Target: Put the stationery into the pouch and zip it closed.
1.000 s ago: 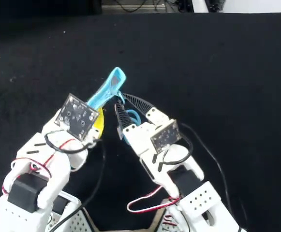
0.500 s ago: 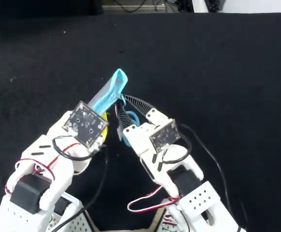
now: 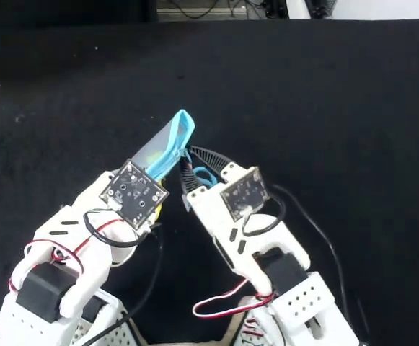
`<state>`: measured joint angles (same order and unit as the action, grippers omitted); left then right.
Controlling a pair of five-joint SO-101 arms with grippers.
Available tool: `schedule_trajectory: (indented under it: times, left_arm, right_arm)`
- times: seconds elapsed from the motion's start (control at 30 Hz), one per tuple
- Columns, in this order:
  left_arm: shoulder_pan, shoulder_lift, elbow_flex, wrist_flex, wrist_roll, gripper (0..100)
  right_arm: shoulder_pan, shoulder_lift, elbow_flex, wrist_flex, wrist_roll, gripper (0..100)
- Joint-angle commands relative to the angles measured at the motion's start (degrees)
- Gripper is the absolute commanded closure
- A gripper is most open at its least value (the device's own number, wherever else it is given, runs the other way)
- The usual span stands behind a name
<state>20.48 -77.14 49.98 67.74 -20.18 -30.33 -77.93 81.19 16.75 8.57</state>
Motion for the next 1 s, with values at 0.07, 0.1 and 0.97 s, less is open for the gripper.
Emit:
schedule_trajectory:
  times: [0.07, 0.1, 0.97]
  left_arm:
    - [-0.1, 0.6, 4.4, 2.8, -0.4, 97]
    - [-0.1, 0.6, 4.5, 2.8, -0.4, 97]
    - [-0.1, 0.6, 5.8, 2.7, -0.4, 97]
  right_arm:
    - [1.4, 0.2, -1.2, 2.5, -0.3, 98.8]
    - [1.5, 0.2, -1.2, 2.5, -0.3, 98.8]
    - [5.7, 0.2, -2.2, 2.4, -0.3, 98.8]
